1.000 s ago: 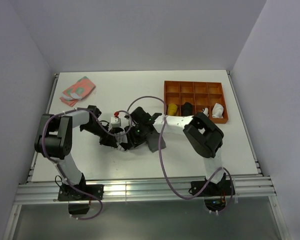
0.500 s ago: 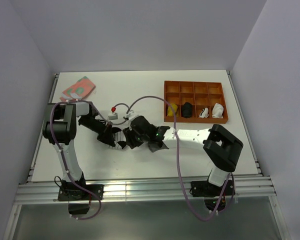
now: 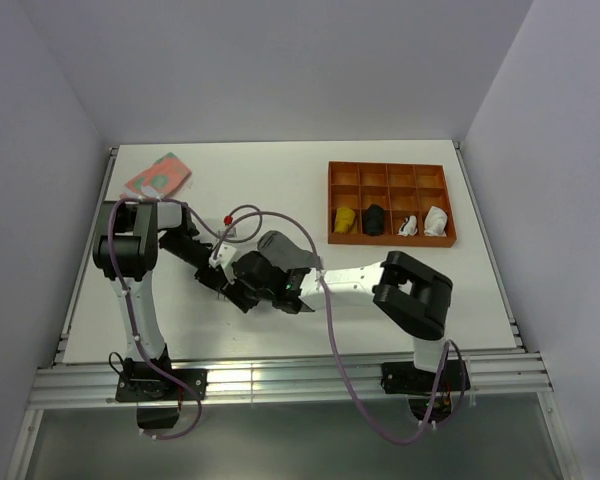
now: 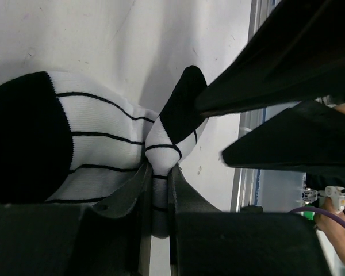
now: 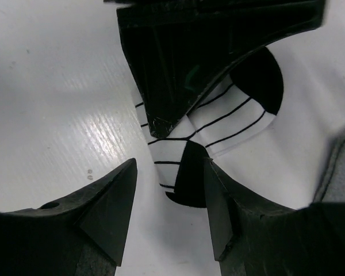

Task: Roll the socks
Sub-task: Roll the sock at the center of the board.

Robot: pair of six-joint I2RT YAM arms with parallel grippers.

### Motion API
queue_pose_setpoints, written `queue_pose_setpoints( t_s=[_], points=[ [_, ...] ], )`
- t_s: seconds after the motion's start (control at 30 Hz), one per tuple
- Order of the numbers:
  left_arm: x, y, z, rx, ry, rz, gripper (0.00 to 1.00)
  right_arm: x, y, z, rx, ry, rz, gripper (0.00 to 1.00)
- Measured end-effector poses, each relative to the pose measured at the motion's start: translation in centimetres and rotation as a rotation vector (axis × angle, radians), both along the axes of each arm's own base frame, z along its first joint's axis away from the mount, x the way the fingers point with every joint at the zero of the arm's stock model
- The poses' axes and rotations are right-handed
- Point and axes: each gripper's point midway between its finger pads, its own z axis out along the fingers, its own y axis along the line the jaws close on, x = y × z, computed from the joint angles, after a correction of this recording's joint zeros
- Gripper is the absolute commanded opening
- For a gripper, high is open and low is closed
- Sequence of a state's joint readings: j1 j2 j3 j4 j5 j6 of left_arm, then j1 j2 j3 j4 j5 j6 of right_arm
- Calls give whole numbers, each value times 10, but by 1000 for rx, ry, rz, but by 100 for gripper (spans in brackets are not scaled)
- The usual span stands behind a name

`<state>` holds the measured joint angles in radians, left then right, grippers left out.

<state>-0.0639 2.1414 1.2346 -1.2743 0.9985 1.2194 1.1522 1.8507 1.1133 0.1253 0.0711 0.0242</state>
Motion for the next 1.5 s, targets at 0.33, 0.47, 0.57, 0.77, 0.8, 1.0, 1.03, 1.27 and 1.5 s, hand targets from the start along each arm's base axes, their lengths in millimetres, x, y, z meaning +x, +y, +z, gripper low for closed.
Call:
queue_pose_setpoints(
  t_s=[0.33,0.47,0.57,0.77,0.8,1.0,1.03,1.27,1.5],
  points=[
    [-3,0,0,2,33,-1,0,-7,7,-25,-93,-54,48,58],
    [-3,0,0,-3,39,-9,0,-5,8,-30,-108,-65,43,54],
    [-3,1,0,-8,48,-15,1,-2,10,-38,-123,-72,34,48],
    [-3,1,0,-20,37,-22,1,6,11,-40,-134,-99,9,14],
    [-3,1,0,-21,36,-22,4,6,10,-40,-135,-101,3,13],
    [-2,1,1,-23,39,-12,22,7,10,-40,-135,-105,-9,5],
    [-1,1,1,-21,41,-8,23,7,10,-40,-134,-105,-10,5],
    [24,1,11,-36,-10,31,30,11,6,-40,-115,-111,-37,4],
    [51,11,27,-52,-73,117,30,8,0,-40,-120,-107,-37,4]
  ],
)
